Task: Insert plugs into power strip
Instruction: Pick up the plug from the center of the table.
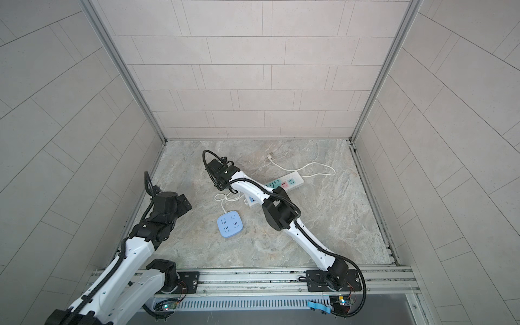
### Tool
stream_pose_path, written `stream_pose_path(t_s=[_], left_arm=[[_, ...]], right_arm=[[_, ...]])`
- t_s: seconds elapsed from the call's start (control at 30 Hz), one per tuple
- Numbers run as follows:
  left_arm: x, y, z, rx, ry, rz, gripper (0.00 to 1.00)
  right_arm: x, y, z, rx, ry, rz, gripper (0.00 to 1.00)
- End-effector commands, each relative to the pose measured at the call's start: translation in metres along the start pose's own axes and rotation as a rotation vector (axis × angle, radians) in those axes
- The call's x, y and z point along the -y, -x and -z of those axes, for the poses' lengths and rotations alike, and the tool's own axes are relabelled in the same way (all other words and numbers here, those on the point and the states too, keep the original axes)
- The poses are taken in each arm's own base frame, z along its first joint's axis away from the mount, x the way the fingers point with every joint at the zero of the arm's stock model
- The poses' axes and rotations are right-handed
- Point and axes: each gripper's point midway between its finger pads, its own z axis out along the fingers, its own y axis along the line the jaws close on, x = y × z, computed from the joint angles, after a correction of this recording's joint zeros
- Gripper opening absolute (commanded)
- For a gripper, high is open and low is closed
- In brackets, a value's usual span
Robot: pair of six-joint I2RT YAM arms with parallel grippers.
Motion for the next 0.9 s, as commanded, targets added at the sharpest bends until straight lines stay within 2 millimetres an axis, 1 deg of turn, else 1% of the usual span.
stream_pose_path(t_s=[0.0,0.07,0.2,0.27,0.33,0.4,0.43,0.6,0.73,0.87], left_arm=[[-0.004,0.001,0.0,0.011,0.011,0.025,0.93],[-0.003,0.001,0.0,0.012,0.007,0.024,0.93],[0.0,0.001,0.0,0.007,-0.01,0.023,0.93],[0.003,0.0,0.0,0.002,-0.023,0.024,0.93],[0.006,0.002,0.001,-0.002,-0.041,0.025,0.93],[0.012,0.002,0.003,-0.013,-0.066,0.027,0.93],[0.015,0.007,0.008,0.003,-0.092,0.037,0.93],[0.026,0.011,0.016,-0.007,-0.155,0.045,0.93],[0.036,0.012,0.023,-0.017,-0.218,0.046,0.93],[0.046,0.014,0.03,-0.028,-0.28,0.037,0.93]], right_arm=[[0.002,-0.007,-0.009,-0.022,-0.007,-0.006,0.62],[0.002,-0.008,-0.008,-0.025,-0.008,-0.001,0.57],[0.005,-0.01,-0.005,-0.037,-0.02,0.003,0.41],[0.007,-0.009,0.0,-0.045,-0.022,0.011,0.33],[0.008,-0.007,0.008,-0.052,-0.015,0.03,0.29],[0.01,-0.002,0.02,-0.047,-0.015,0.035,0.27],[0.01,0.002,0.027,-0.042,-0.012,0.032,0.25],[0.008,0.017,0.06,-0.003,0.035,0.053,0.15],[0.004,0.026,0.091,0.054,0.078,0.077,0.14],[0.002,0.028,0.122,0.106,0.114,0.109,0.11]])
